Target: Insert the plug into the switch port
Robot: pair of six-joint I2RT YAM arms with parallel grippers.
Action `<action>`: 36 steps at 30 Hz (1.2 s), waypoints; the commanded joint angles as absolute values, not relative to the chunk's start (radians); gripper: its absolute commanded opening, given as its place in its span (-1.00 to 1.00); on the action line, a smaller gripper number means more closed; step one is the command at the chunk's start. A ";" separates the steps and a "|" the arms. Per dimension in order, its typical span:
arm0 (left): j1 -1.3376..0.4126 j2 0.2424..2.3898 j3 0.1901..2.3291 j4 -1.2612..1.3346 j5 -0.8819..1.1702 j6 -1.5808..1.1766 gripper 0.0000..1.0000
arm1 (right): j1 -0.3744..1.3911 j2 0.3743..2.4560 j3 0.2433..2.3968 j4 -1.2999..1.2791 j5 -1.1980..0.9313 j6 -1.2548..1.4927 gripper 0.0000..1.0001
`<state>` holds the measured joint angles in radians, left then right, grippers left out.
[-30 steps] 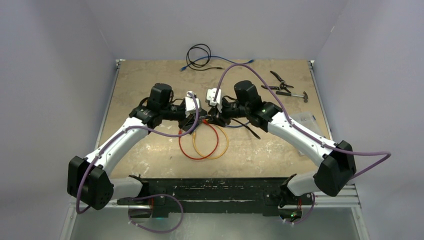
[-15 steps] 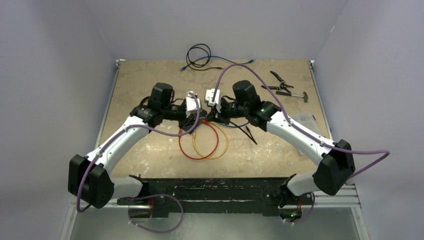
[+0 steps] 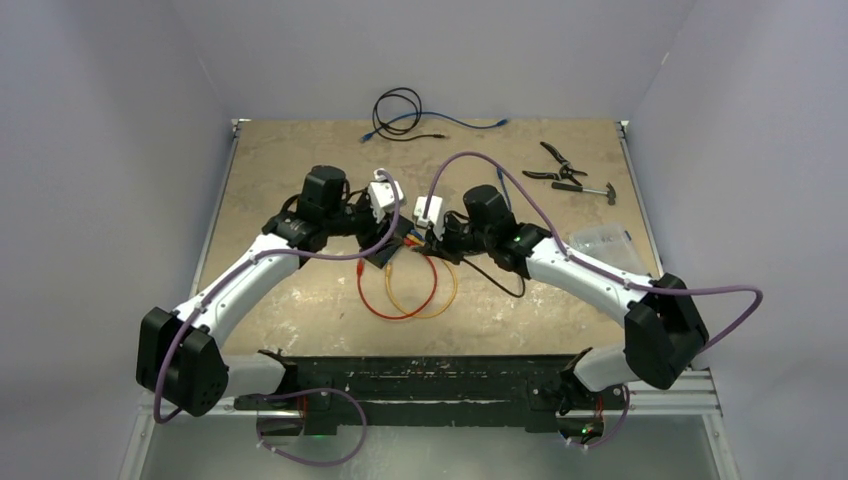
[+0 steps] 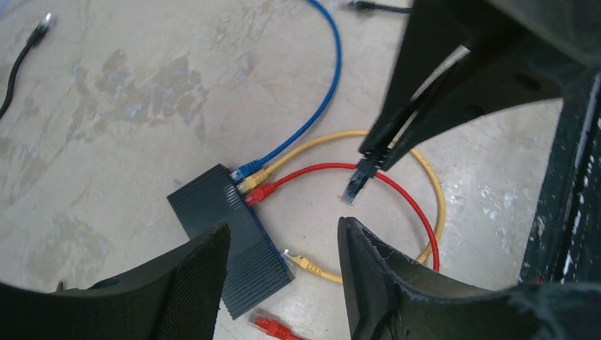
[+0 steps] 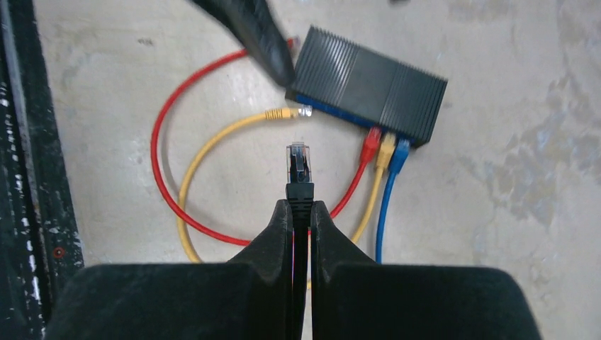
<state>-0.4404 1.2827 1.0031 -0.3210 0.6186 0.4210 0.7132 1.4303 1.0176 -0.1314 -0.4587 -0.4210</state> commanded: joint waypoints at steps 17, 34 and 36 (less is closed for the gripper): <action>-0.354 1.511 1.003 -0.055 0.207 -0.143 0.26 | 0.730 1.534 0.722 0.435 -0.307 -0.154 -1.00; -0.296 1.767 1.106 -0.029 0.404 -0.220 0.62 | 0.820 1.753 0.618 0.870 -0.087 -0.057 -1.00; -0.296 1.785 1.112 -0.039 0.416 -0.216 0.59 | 0.827 1.778 0.608 0.919 -0.070 -0.052 -1.00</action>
<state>-0.2958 1.7557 1.0641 -0.0654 0.3511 -0.2024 0.8101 1.7504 0.6273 0.7292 -0.1452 -0.0807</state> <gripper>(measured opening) 0.811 0.039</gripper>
